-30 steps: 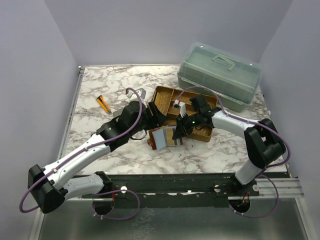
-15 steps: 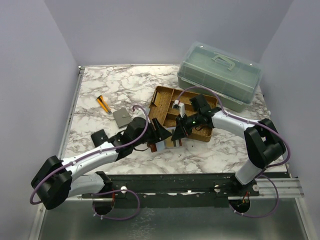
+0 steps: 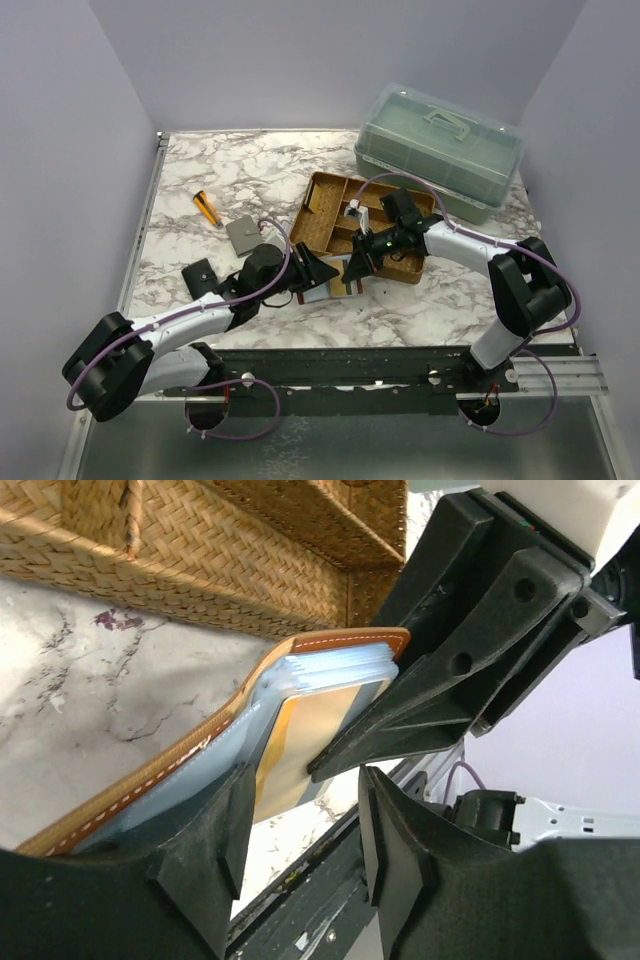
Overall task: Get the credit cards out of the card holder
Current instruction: Place the card holder at the center of the board.
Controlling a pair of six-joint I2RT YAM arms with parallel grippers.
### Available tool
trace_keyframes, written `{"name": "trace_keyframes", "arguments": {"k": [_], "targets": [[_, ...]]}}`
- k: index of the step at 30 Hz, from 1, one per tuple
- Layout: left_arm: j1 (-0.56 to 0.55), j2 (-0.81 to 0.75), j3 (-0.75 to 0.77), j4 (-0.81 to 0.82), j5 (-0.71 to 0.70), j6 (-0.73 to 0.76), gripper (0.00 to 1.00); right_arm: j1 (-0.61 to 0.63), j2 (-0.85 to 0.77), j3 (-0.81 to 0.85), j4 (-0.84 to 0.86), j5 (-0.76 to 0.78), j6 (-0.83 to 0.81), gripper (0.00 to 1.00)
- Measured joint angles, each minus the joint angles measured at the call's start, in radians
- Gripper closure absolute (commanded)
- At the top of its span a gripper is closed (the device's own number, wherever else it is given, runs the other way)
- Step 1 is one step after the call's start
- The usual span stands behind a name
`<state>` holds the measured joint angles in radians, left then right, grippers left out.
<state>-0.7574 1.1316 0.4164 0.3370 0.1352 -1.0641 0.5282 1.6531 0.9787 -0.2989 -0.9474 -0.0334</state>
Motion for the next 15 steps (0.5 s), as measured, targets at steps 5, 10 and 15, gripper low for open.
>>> {"name": "trace_keyframes", "arguments": {"k": [5,10,15], "targets": [[0.018,-0.005,-0.016,0.035,0.038,0.002,0.50,-0.005,0.002,0.000,0.000,-0.014,0.000,1.00],[0.025,-0.069,-0.021,0.022,0.059,0.003,0.49,-0.006,0.008,0.000,0.000,-0.014,0.000,1.00],[0.025,-0.056,-0.019,0.021,0.067,0.006,0.49,-0.006,0.015,0.000,0.000,-0.016,0.000,1.00]]}}
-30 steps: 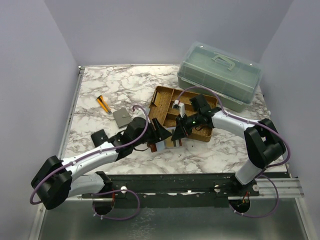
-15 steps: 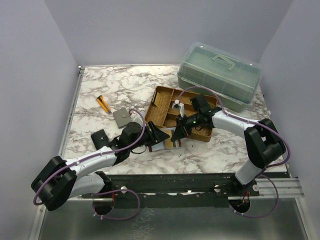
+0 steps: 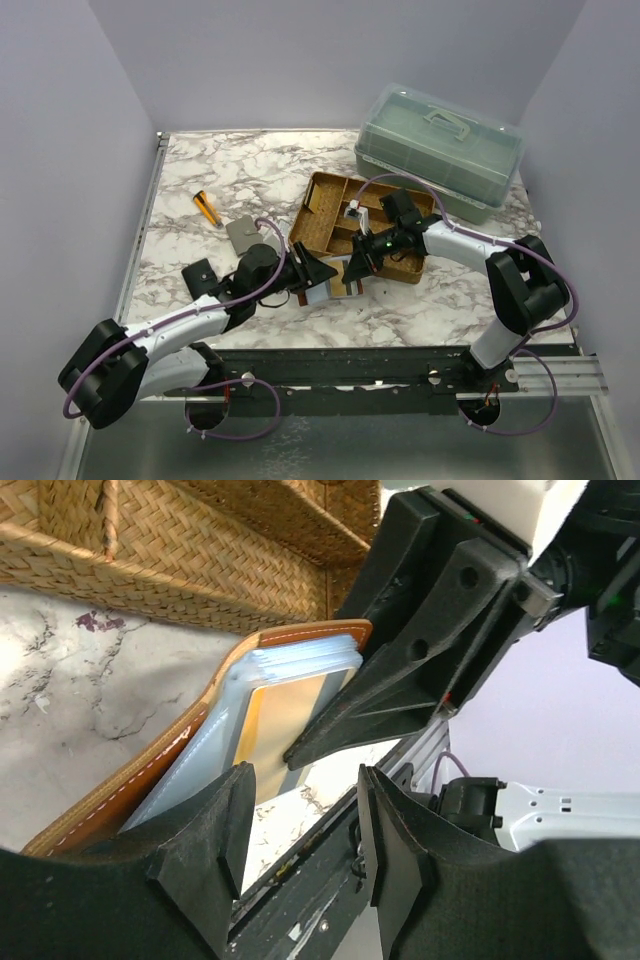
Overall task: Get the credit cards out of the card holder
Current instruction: Place the card holder at the center of the board.
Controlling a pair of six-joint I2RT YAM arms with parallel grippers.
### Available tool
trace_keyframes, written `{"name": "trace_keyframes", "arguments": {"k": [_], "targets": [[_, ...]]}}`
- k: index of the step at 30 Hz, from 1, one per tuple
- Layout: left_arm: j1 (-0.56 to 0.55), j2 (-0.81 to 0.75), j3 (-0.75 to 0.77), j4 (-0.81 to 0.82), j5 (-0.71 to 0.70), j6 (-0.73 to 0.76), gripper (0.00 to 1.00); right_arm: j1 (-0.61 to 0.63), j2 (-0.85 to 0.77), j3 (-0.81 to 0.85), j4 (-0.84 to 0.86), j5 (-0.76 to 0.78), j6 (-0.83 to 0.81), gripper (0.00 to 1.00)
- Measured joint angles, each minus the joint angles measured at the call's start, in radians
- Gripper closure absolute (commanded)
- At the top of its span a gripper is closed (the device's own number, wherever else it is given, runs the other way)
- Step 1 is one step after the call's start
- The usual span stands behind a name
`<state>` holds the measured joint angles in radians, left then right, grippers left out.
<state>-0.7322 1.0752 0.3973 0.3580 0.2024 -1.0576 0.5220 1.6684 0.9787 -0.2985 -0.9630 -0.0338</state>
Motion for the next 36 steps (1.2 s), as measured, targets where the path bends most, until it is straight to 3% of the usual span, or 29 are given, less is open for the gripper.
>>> {"name": "trace_keyframes", "arguments": {"k": [12,26,36], "targets": [[0.015,0.113,0.023,0.038,0.039,0.023,0.49,0.000,0.008,0.000,-0.001,-0.003,0.000,1.00],[0.037,0.121,-0.038,0.066,0.051,0.040,0.49,-0.005,0.040,0.000,0.002,-0.006,0.003,1.00],[0.040,0.209,-0.054,0.142,0.101,0.039,0.53,-0.007,0.113,0.000,0.016,-0.054,0.018,1.00]]}}
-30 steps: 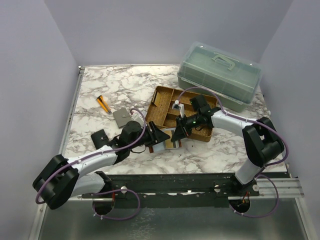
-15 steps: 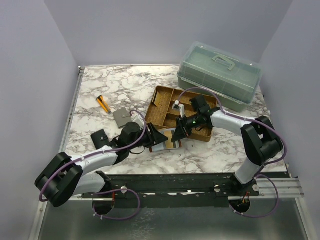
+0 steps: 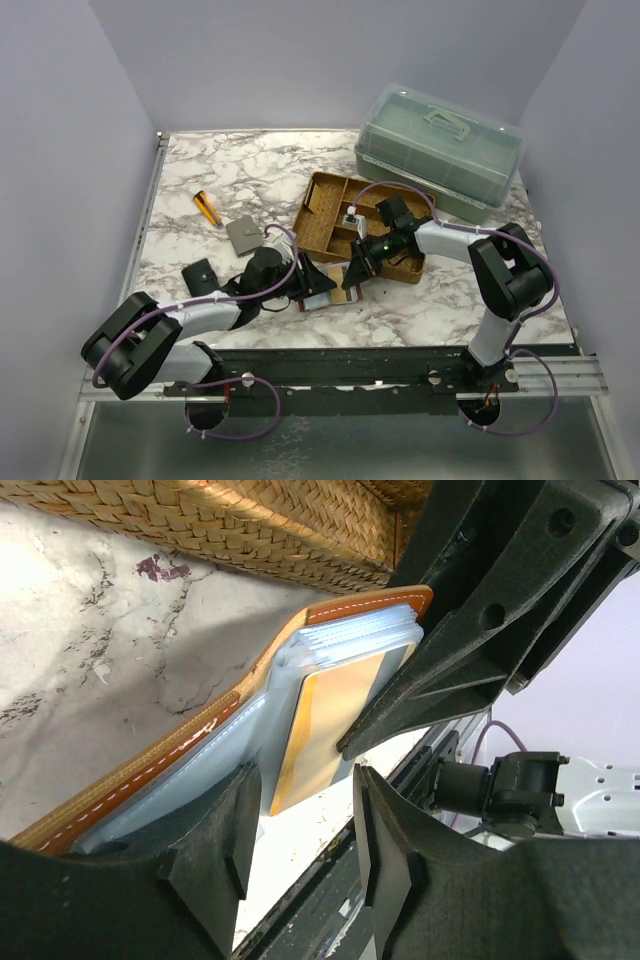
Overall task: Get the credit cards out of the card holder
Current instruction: Place the card holder at the center of the board.
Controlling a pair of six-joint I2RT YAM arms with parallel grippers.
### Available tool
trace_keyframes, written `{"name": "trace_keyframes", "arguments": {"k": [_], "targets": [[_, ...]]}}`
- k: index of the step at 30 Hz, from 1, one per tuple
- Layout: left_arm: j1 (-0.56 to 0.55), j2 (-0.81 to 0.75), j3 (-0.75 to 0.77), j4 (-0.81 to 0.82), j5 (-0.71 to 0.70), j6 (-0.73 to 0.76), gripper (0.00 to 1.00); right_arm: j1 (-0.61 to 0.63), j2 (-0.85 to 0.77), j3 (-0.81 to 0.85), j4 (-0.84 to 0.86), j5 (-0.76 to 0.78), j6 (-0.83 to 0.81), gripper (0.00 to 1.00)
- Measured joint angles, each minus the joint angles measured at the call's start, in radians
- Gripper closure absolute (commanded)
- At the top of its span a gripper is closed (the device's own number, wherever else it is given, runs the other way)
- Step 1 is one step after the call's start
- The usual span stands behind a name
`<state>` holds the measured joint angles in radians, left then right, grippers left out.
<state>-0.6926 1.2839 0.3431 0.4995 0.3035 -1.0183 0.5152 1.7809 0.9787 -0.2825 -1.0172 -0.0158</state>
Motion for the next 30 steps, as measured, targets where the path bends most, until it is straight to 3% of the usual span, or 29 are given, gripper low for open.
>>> {"name": "trace_keyframes", "arguments": {"k": [17,23,30], "targets": [[0.004,-0.036,-0.032,0.045,0.027,-0.006,0.65,0.000,0.007,0.000,0.005,-0.037,0.003,1.00],[0.005,0.002,-0.032,0.084,0.044,-0.006,0.53,0.000,0.011,0.000,0.004,-0.041,0.005,1.00],[0.005,0.032,-0.032,0.111,0.048,-0.005,0.52,0.000,0.020,0.000,0.004,-0.035,0.005,1.00]]}}
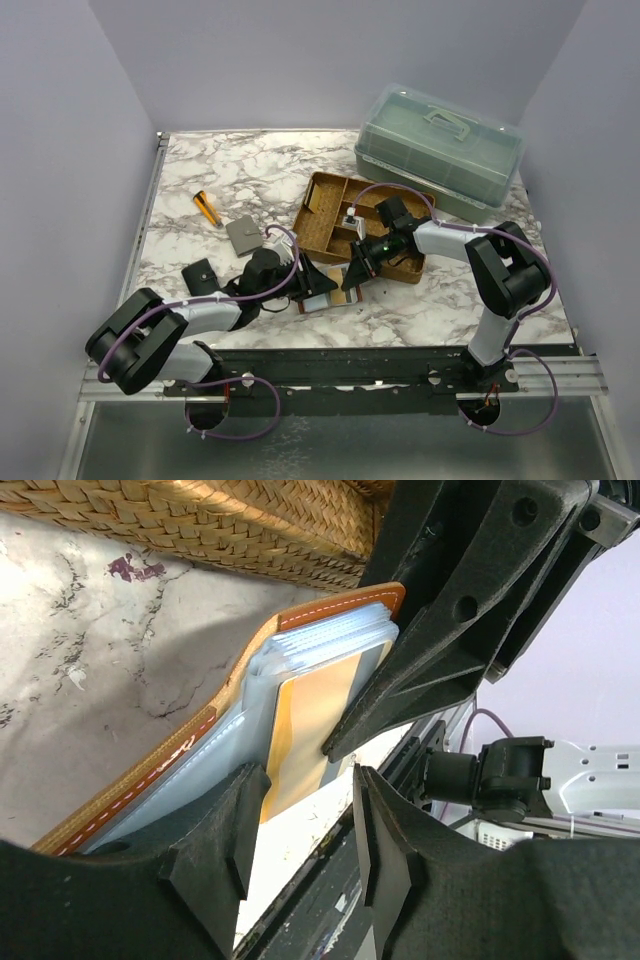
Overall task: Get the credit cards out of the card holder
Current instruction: Place the card holder at the center of the board.
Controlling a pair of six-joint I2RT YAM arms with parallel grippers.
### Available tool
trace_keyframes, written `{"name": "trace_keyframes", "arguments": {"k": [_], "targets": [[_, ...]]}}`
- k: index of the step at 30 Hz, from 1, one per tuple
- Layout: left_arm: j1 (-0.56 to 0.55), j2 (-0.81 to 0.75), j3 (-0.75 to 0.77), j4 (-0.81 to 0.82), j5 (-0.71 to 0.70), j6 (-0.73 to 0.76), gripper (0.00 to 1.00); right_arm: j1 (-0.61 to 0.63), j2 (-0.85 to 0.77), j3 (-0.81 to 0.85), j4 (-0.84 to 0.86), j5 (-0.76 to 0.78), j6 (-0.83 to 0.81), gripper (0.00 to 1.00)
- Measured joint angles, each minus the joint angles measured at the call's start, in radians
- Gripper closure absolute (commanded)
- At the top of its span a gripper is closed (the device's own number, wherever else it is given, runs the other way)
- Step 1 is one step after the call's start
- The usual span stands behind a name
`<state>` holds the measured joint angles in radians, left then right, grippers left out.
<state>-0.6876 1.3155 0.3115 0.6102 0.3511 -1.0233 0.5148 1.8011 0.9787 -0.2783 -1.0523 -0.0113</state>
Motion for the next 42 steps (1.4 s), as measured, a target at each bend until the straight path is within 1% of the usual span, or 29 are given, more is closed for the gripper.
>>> {"name": "trace_keyframes", "arguments": {"k": [8,18,31,35,42], "targets": [[0.000,0.008,0.003,-0.005,-0.001,0.020,0.52,0.000,0.000,0.000,0.000,0.006,0.000,0.99],[0.000,-0.017,0.010,-0.060,-0.001,0.061,0.52,0.000,0.000,0.000,0.000,0.006,0.000,0.99],[0.000,-0.022,0.035,-0.101,0.019,0.086,0.57,-0.001,0.000,0.000,0.000,-0.015,-0.009,0.96],[0.000,-0.022,0.036,-0.101,0.020,0.082,0.62,-0.005,0.000,0.000,0.000,-0.023,-0.010,0.95],[0.000,-0.022,-0.010,-0.047,0.019,0.065,0.64,0.002,0.019,0.000,0.001,-0.033,-0.014,0.93]]}}
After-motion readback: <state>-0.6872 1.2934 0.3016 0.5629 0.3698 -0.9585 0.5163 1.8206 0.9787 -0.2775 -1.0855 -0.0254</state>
